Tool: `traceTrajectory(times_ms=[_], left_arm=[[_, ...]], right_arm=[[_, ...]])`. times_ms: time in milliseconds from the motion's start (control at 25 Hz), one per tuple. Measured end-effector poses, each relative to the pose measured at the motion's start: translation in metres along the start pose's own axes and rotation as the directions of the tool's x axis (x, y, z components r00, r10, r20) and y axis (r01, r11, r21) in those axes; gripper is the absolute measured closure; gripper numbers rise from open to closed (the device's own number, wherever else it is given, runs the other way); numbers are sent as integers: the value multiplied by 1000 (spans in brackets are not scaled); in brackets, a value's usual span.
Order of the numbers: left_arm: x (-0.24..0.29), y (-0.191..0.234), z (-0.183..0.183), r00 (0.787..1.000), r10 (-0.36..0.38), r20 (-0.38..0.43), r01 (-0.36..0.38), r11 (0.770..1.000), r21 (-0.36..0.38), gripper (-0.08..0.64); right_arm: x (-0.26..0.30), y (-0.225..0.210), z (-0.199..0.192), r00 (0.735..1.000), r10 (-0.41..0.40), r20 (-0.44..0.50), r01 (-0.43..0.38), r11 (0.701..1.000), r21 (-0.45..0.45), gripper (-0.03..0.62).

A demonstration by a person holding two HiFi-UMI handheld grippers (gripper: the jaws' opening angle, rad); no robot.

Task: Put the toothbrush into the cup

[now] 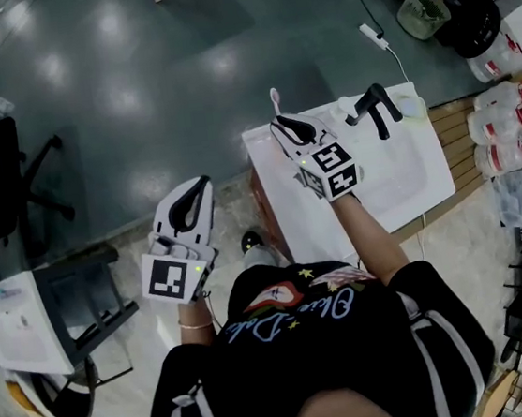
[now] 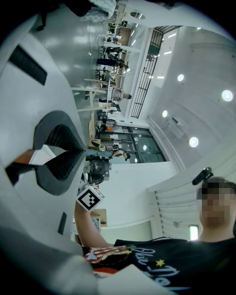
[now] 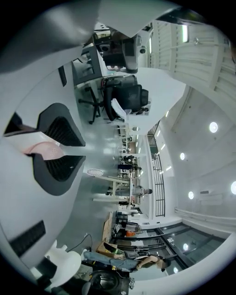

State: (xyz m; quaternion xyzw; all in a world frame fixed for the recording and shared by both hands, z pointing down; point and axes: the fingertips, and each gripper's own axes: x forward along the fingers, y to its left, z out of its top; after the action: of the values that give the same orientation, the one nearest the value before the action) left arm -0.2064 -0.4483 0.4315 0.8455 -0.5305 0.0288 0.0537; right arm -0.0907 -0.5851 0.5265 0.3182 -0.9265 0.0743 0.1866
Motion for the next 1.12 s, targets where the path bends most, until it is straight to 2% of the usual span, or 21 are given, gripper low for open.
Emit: traceTrajectory(times_ms=[320,680,1120], left_arm=[[-2,-17,3,1000,2,8,-2,1000,4,560],[-1,-57,9,1000,-21,9,21,1000,5,560],[-1,-116,23,998,-48,38,48,999,8,560]], right_arm=[[-41,6,22,992,-5,125,-1,999,51,578],[-110,20,52,956,-1,295,-27,996,90,592],[-174,48,70,921,82,381,-115,991,63,594]])
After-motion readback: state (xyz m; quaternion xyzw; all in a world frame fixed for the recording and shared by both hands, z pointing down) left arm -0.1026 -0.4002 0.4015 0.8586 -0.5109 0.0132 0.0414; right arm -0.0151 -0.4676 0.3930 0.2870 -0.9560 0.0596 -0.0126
